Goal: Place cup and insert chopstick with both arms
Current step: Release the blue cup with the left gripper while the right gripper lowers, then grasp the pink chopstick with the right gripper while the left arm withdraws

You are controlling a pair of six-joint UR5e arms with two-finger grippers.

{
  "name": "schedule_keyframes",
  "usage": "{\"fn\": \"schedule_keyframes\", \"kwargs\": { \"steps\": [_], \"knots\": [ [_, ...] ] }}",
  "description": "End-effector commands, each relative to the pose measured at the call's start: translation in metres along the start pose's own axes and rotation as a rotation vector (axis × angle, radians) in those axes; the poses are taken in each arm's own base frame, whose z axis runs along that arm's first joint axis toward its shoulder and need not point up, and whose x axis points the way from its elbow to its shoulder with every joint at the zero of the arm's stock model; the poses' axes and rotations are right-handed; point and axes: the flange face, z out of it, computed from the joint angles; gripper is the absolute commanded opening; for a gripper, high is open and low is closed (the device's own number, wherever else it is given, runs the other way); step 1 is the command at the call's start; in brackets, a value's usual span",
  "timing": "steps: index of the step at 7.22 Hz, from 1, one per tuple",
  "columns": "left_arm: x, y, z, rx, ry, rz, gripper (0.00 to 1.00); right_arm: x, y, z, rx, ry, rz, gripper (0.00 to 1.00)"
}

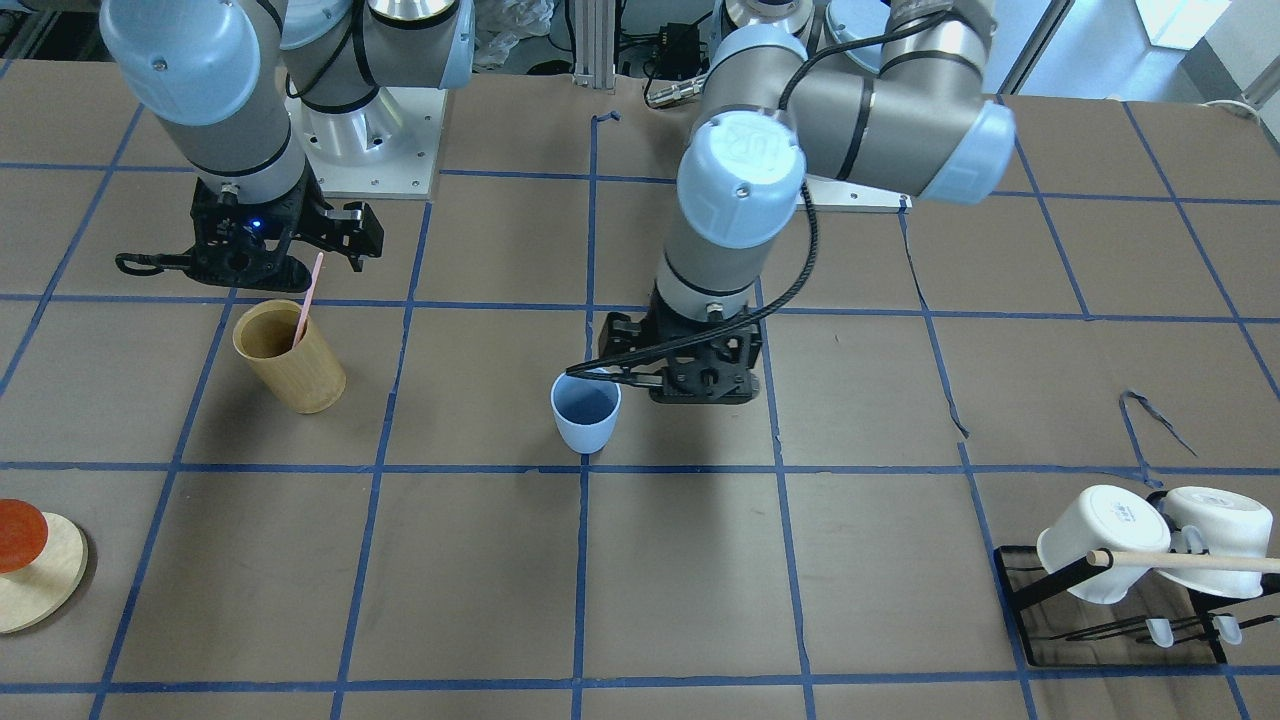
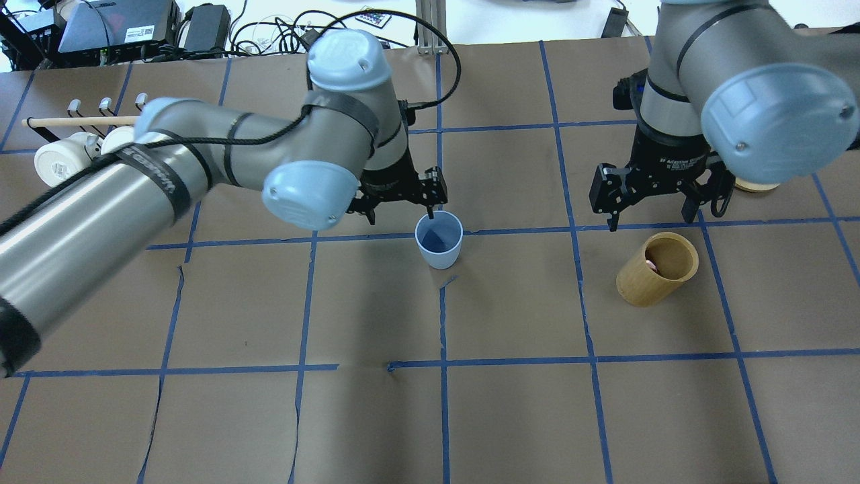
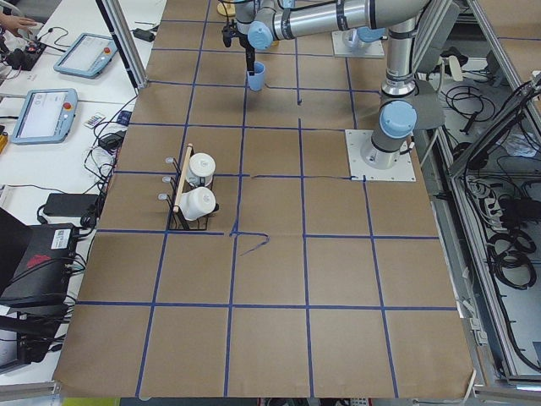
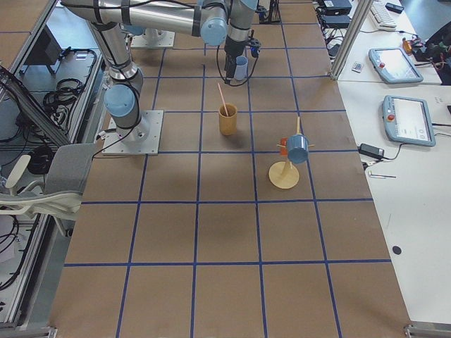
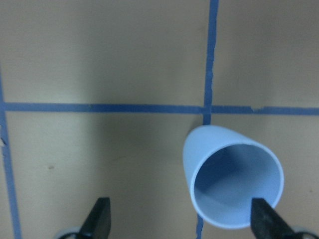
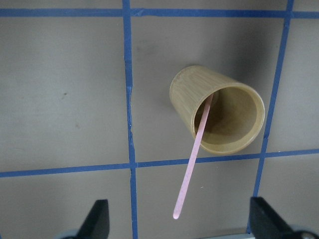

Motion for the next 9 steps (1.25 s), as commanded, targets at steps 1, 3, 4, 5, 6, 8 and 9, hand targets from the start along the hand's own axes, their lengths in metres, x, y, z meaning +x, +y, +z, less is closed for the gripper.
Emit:
{"fn": "schedule_keyframes", "kwargs": {
  "steps": [1,3,4,5,6,8,9],
  "knots": [
    [-0.101,-0.015,-0.081,0.094,-0.036,0.077,1.0,-0.002,0.01,0.018,0.008,0.008,-0.003,0.89],
    [-0.109,0.017,-0.13,0.161,-0.094,0.069,1.0,-0.003,0.012,0.022,-0.001,0.013,-0.013,0.78],
    [-0.108,0.019,-0.121,0.129,-0.085,0.069,1.0,-0.004,0.013,0.026,-0.008,0.014,-0.014,0.7],
    [-0.11,0.017,-0.124,0.138,-0.088,0.066,1.0,-0.003,0.013,0.025,-0.004,0.012,-0.012,0.55],
    [-0.111,0.016,-0.125,0.14,-0.09,0.066,1.0,-0.003,0.012,0.023,0.0,0.012,-0.012,0.34],
    [-0.106,0.017,-0.124,0.14,-0.083,0.072,1.0,-0.002,0.011,0.021,0.005,0.015,-0.009,0.1],
    [-0.107,0.021,-0.125,0.134,-0.09,0.075,1.0,0.001,0.01,0.019,0.01,0.034,-0.009,0.0]
  ]
}}
